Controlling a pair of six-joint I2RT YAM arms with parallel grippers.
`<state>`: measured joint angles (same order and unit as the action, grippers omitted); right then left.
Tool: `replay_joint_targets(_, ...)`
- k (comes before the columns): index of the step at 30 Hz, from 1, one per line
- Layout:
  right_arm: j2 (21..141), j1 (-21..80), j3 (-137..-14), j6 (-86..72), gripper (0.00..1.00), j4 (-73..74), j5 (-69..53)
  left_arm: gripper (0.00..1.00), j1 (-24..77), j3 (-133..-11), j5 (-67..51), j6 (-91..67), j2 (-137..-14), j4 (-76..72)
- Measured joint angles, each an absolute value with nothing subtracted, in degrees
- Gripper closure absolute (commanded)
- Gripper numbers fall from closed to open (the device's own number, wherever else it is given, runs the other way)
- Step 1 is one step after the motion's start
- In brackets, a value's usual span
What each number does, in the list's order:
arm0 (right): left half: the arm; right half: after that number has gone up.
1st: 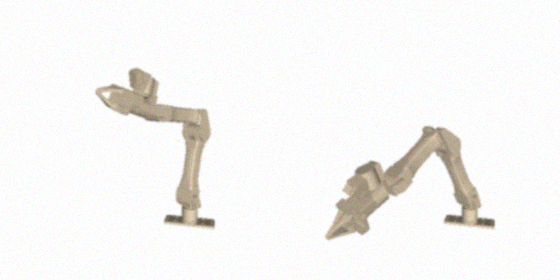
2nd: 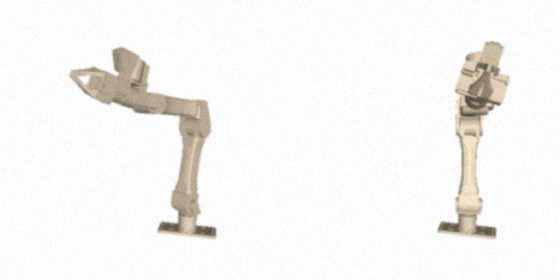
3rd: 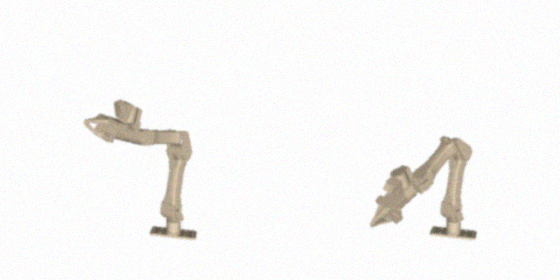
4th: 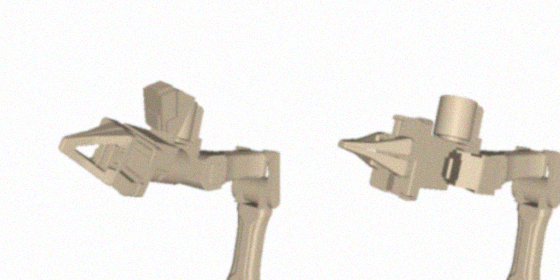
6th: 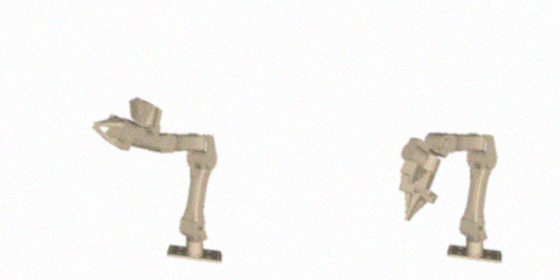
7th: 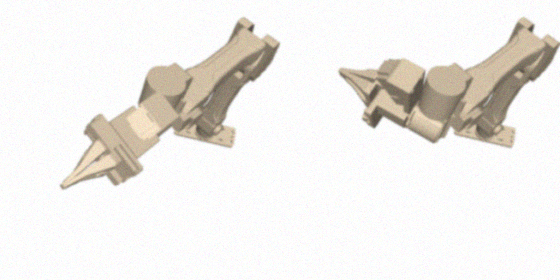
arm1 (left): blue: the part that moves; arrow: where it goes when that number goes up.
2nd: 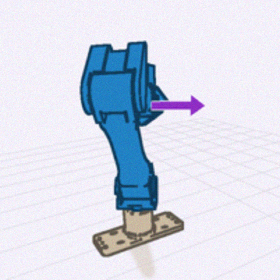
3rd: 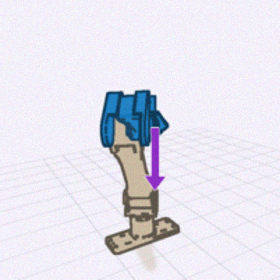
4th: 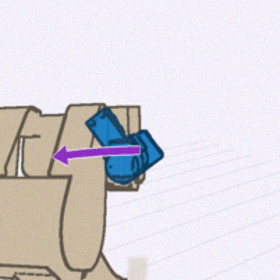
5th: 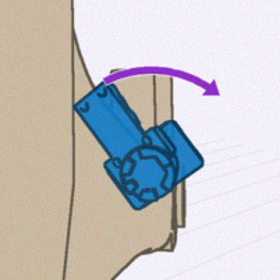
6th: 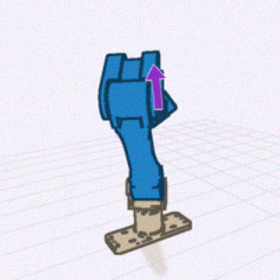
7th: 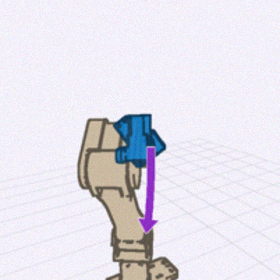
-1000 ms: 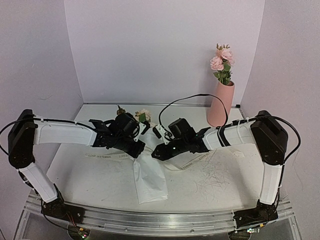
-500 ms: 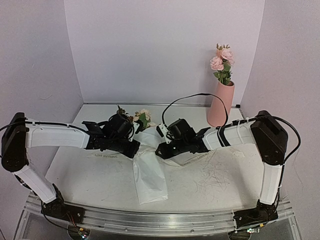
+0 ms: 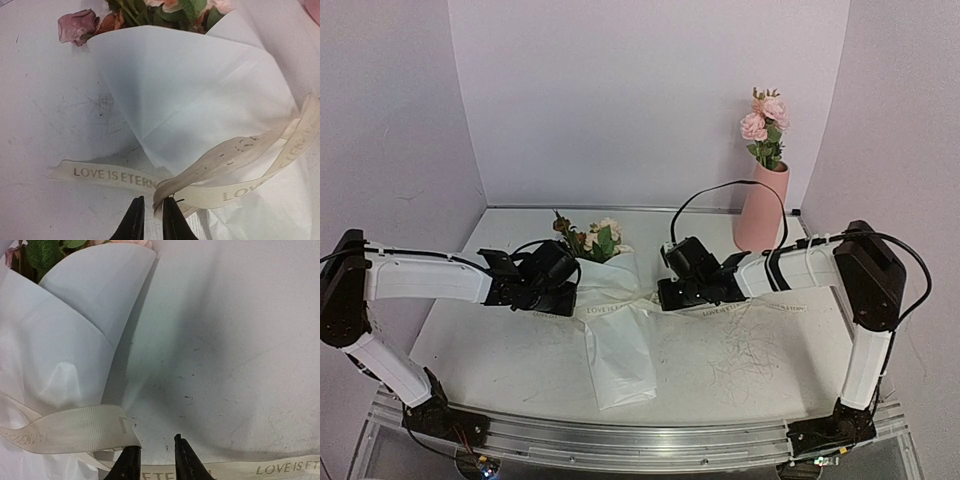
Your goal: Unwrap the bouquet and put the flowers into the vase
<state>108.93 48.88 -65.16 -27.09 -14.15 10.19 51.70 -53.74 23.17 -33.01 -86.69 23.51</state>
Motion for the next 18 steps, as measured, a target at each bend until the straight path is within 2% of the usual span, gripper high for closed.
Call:
replay_joint_targets(7,108.54,44.39,-63.27,-29.83,0.72,-12.37,8.92,0.59,51.70,-53.35,26.75,-38.73,-87.88,28.58)
replay_joint_targets(8,108.31,43.99,-63.06,-29.85,0.70,-11.99,8.88,0.59,51.70,-53.29,27.03,-38.98,-87.88,28.77)
replay_joint_targets(12,106.75,43.84,-62.56,-29.30,0.52,-11.46,8.44,0.56,51.70,-53.17,27.92,-39.05,-87.85,30.03)
replay_joint_targets(18,103.97,44.16,-62.54,-26.95,0.48,-11.54,6.80,0.55,51.70,-53.18,28.60,-37.82,-87.79,30.62)
